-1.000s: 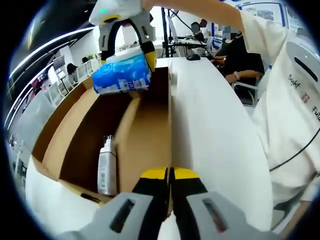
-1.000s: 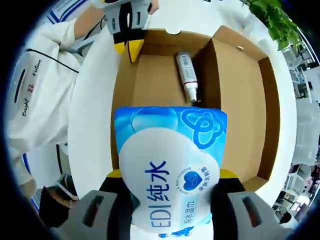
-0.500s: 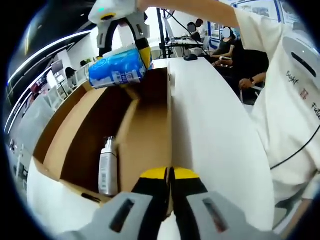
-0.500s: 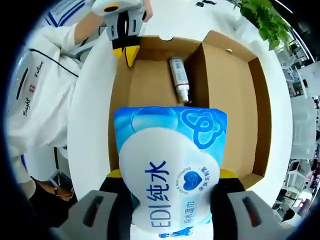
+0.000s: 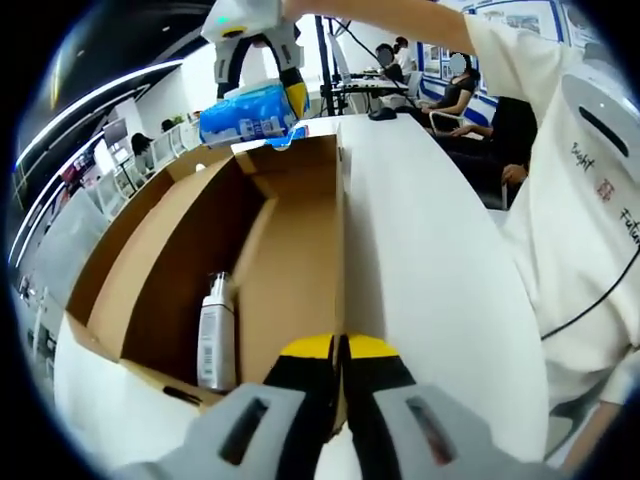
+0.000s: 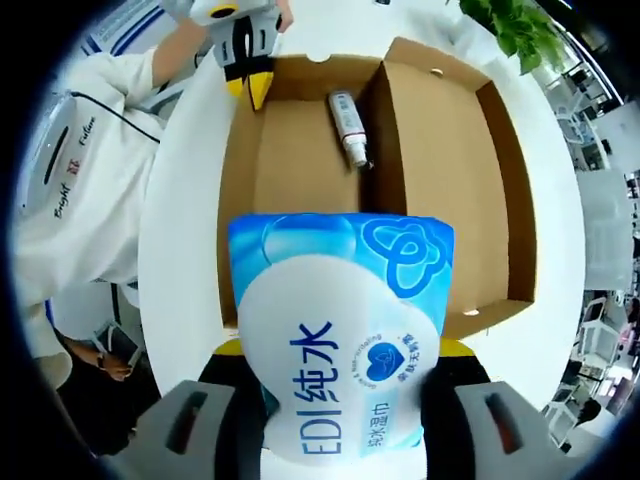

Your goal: Operate the shoe box by opening the lid, removing the specified soft item, and placing it in the target area until the item is outside and the box remains undamaged.

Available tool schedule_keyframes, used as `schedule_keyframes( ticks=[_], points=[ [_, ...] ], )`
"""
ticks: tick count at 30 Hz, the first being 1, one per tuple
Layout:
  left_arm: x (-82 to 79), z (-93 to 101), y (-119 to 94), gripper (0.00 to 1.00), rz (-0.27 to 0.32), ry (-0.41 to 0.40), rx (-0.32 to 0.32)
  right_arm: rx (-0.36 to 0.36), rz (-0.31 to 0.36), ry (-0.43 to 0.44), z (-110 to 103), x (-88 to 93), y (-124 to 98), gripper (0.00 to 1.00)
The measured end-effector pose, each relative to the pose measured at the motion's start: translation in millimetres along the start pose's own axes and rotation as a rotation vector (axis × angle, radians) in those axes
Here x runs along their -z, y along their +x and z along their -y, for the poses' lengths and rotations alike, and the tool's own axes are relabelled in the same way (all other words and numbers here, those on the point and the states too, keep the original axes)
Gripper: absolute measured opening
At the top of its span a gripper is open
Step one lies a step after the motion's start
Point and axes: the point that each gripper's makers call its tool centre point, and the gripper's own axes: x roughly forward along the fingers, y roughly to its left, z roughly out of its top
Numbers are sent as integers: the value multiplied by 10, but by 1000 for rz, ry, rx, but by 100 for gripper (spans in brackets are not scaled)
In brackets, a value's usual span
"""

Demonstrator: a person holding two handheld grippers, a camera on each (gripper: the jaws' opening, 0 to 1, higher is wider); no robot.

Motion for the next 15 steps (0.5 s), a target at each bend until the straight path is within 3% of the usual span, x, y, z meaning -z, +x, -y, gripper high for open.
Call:
schedule_keyframes(
  ticks=[6, 10, 15],
  points=[
    [1, 1, -1, 2, 1, 0, -3, 25, -39, 29, 87, 291, -71, 61],
    [3, 4, -2, 2, 0, -5, 0, 26, -18, 54, 207, 444, -173, 61],
    [5, 7, -2, 2, -2, -10, 0, 50, -47, 39, 303, 659, -138, 61]
  ],
)
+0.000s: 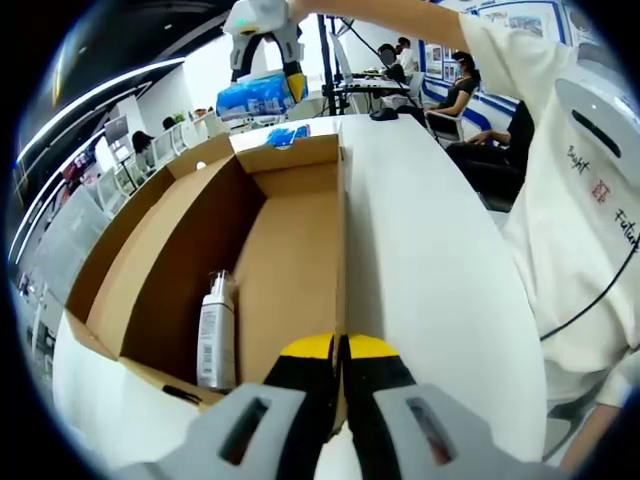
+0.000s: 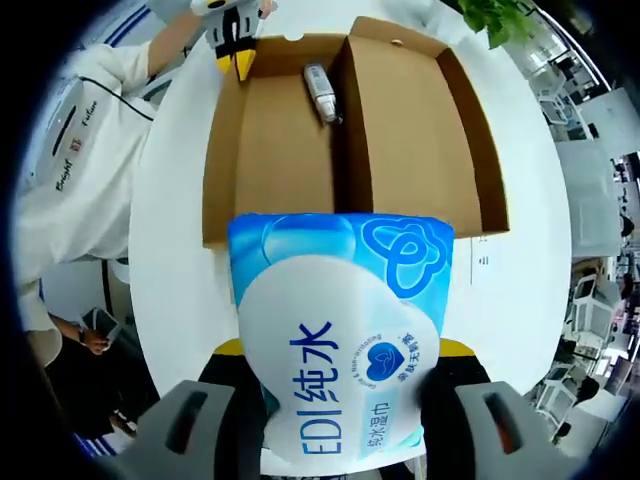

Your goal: Operate the shoe box by opening the lid, removing the specified soft item, and placing it in the target area until the item is outside and the box remains undamaged.

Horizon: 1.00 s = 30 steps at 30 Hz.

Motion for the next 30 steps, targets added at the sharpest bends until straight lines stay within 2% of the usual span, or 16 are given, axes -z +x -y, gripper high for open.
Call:
schedule_keyframes(
  ticks=[3, 9, 12, 15, 21, 27, 30],
  points=[
    [1, 2, 1, 2, -1, 0, -1, -1, -14, 16, 25, 120, -44, 61],
    [4, 2, 2, 2, -5, -6, 1, 10, -10, 28, 71, 243, -77, 61],
    [6, 5, 6, 2, -9, -8, 3, 13, -3, 15, 79, 293, -6, 61],
    [6, 7, 4, 2, -5, -3, 0, -17, -5, 28, 48, 358, 22, 61],
    [3, 3, 0, 2, -1, -2, 0, -8, -20, 44, 108, 528, 59, 61],
    [1, 5, -1, 2, -2, 4, 1, -36, 2, 67, 85, 633, 236, 61],
    [2, 3, -3, 2, -3, 3, 2, -25, -9, 63, 102, 696, 294, 61]
  ],
)
